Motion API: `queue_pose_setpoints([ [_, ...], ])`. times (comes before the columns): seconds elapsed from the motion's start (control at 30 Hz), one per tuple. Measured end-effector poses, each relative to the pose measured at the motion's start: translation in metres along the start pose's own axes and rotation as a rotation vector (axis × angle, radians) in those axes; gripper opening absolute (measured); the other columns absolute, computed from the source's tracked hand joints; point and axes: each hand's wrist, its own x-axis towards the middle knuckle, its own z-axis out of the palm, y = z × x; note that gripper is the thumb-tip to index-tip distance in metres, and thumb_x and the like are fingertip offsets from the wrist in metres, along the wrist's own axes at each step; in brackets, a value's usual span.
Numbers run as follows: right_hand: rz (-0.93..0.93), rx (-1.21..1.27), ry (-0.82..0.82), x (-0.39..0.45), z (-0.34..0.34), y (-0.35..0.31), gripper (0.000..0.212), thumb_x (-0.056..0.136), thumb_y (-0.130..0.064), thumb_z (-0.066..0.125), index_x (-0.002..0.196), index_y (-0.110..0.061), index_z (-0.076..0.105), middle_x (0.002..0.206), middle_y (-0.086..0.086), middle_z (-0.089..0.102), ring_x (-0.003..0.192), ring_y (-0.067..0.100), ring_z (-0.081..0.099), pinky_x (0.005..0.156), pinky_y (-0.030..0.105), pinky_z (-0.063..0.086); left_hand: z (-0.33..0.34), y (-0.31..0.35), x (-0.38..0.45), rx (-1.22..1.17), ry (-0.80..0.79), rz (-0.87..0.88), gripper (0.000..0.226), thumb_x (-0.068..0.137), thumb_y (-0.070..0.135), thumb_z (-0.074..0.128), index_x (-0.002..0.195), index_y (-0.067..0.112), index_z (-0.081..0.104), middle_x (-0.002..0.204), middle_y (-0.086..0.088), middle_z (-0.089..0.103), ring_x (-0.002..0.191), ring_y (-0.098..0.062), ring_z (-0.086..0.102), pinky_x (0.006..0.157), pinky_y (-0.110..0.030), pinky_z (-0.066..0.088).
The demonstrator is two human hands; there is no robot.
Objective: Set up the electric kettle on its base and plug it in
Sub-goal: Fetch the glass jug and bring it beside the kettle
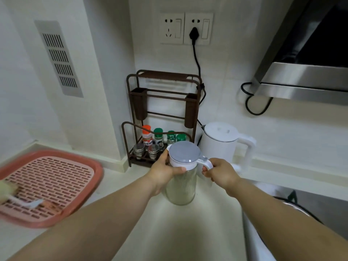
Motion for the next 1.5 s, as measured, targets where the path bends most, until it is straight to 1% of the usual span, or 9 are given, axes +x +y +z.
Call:
queue_pose_setpoints([
  [0.2, -0.003, -0.01, 0.03, 0.009, 0.006, -0.002, 0.024, 0.078, 0.001, 0.055, 0.064, -0.018, 0.058, 0.069, 0.003, 0.057, 0.062, 0.018, 0.048, 0.054, 0.025, 0.038, -0.01, -0.004, 0.011, -0.012, -0.028, -0.018, 0.088, 0.075, 0.001, 0.074, 0.145, 0.036, 0.033, 0.116, 0.013, 0.059, 0.111, -0.015, 0.054, 0.085, -0.028, 0.043],
  [0.3, 0.021, -0.052, -0.012, 0.011, 0.009, -0.003, 0.024, 0.076, 0.002, 0.056, 0.061, -0.016, 0.055, 0.072, 0.007, 0.06, 0.073, 0.025, 0.058, 0.067, 0.03, 0.045, -0.013, -0.003, 0.016, 0.083, -0.042, -0.016, 0.093, 0.071, 0.001, 0.076, 0.145, 0.032, 0.029, 0.108, 0.016, 0.056, 0.11, -0.016, 0.053, 0.092, -0.031, 0.045],
  [0.4, 0.043, -0.128, -0.043, 0.011, 0.013, -0.006, 0.022, 0.075, 0.003, 0.056, 0.061, -0.015, 0.054, 0.08, 0.014, 0.064, 0.093, 0.035, 0.066, 0.077, 0.034, 0.047, -0.015, -0.002, 0.019, 0.2, -0.057, -0.04, 0.093, 0.066, 0.006, 0.081, 0.141, 0.027, 0.029, 0.111, 0.01, 0.054, 0.11, -0.018, 0.052, 0.098, -0.035, 0.046],
  [0.7, 0.019, -0.378, -0.04, 0.005, 0.017, -0.01, 0.009, 0.086, -0.005, 0.051, 0.082, -0.01, 0.047, 0.089, 0.011, 0.054, 0.08, 0.024, 0.049, 0.07, 0.028, 0.038, -0.017, -0.002, 0.018, 0.282, -0.083, -0.014, 0.09, 0.067, 0.012, 0.083, 0.14, 0.023, 0.03, 0.119, 0.008, 0.052, 0.108, -0.013, 0.047, 0.092, -0.027, 0.038],
  [0.83, 0.023, -0.382, 0.0, 0.003, 0.021, -0.007, 0.005, 0.09, -0.009, 0.049, 0.091, -0.01, 0.044, 0.092, 0.009, 0.052, 0.082, 0.023, 0.048, 0.073, 0.029, 0.04, -0.02, -0.006, 0.019, 0.332, -0.086, 0.017, 0.088, 0.069, 0.018, 0.082, 0.14, 0.025, 0.031, 0.134, 0.003, 0.051, 0.122, -0.017, 0.047, 0.105, -0.035, 0.041],
  [1.2, 0.142, -0.3, 0.003, -0.01, 0.028, -0.011, 0.03, 0.084, -0.003, 0.055, 0.113, -0.004, 0.045, 0.103, 0.017, 0.056, 0.093, 0.033, 0.063, 0.085, 0.042, 0.054, -0.02, 0.001, 0.004, 0.523, -0.059, -0.017, 0.079, 0.082, 0.031, 0.07, 0.147, 0.022, 0.028, 0.144, -0.001, 0.048, 0.132, -0.022, 0.045, 0.1, -0.028, 0.037],
  [1.37, 0.209, -0.144, 0.016, -0.026, 0.015, 0.003, 0.048, 0.084, -0.005, 0.055, 0.129, -0.01, 0.039, 0.099, 0.015, 0.056, 0.076, 0.028, 0.059, 0.063, 0.032, 0.05, -0.003, 0.016, -0.021, 0.709, 0.132, -0.184, 0.036, 0.089, 0.033, 0.057, 0.11, 0.004, 0.061, 0.107, -0.013, 0.07, 0.098, -0.03, 0.067, 0.081, -0.033, 0.054],
  [1.43, 0.222, -0.172, 0.078, -0.029, -0.004, 0.015, 0.045, 0.084, -0.005, 0.053, 0.127, -0.007, 0.041, 0.102, 0.017, 0.057, 0.081, 0.031, 0.06, 0.068, 0.035, 0.05, 0.021, 0.019, -0.035, 0.554, -0.041, -0.322, 0.017, 0.089, 0.023, 0.054, 0.09, 0.007, 0.059, 0.077, -0.009, 0.068, 0.062, -0.023, 0.065, 0.06, -0.028, 0.052],
  [1.5, 0.231, -0.202, 0.152, -0.029, -0.028, 0.026, 0.042, 0.084, -0.005, 0.052, 0.125, -0.004, 0.043, 0.107, 0.017, 0.059, 0.094, 0.035, 0.063, 0.082, 0.04, 0.054, 0.055, 0.023, -0.047, 0.463, -0.226, -0.363, 0.011, 0.091, 0.022, 0.053, 0.086, 0.012, 0.055, 0.073, -0.003, 0.059, 0.054, -0.013, 0.055, 0.052, -0.022, 0.043],
])
